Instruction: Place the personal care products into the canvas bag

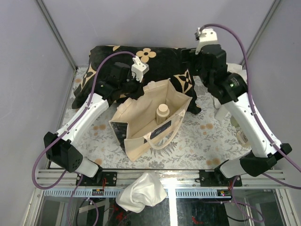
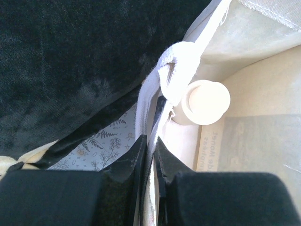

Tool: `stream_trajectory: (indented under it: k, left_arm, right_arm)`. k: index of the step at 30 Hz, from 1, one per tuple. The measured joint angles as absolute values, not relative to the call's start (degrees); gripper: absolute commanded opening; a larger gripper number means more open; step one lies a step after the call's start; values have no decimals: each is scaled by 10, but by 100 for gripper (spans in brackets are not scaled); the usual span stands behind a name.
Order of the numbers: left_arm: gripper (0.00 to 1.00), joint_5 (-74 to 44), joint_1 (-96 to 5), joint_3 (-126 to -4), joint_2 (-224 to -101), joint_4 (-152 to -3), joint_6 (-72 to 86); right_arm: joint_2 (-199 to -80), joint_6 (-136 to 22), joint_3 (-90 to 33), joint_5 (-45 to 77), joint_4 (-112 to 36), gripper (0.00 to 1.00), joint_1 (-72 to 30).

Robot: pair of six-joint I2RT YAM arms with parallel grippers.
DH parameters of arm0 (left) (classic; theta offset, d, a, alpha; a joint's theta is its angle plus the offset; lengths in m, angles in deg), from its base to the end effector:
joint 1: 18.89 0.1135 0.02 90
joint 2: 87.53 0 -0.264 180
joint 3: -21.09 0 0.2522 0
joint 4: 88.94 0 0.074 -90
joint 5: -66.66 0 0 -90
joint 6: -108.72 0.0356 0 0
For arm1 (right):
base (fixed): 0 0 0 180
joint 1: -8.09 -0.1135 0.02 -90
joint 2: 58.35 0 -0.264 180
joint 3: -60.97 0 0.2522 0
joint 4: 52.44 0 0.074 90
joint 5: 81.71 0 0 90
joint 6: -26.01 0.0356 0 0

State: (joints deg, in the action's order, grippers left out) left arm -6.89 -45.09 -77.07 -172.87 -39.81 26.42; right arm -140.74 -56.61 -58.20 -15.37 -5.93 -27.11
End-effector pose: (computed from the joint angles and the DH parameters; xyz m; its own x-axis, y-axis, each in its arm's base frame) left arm 0.2931 -0.1555 0.3686 -0.4424 0.3609 -0.8210 0.6937 0.7179 -0.0582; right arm 0.2469 0.1567 0.5082 -0.1633 0.0288 -0.9862 -0.1853 0.9809 0.0593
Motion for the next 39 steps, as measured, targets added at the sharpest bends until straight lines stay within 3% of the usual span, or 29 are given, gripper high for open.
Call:
stream_trajectory:
  k: [7,15,30,32,36,39]
  left_arm:
    - [6,-63,-449,-771,-1729,-398,267]
    - [0,-54,-444,-756,-1716,-402,270]
    - [0,-55,-435,-726,-1695,-418,274]
    - [0,-55,-435,-726,-1695,-418,275]
    - [0,-55,-433,-726,-1695,-418,276]
    - [0,-60,-432,-726,-1695,-417,279]
  right_arm:
    - [-1459,-493,-584,-125,44,99,-91]
    - [-1514,-459,-499,-61,100,99,80]
    - [-1497,-451,-377,-34,102,100,126]
    - [-1497,-449,-350,-26,96,92,126]
    - [-1497,-446,-313,-15,85,68,126]
    - [-1497,-445,-300,-12,72,65,126]
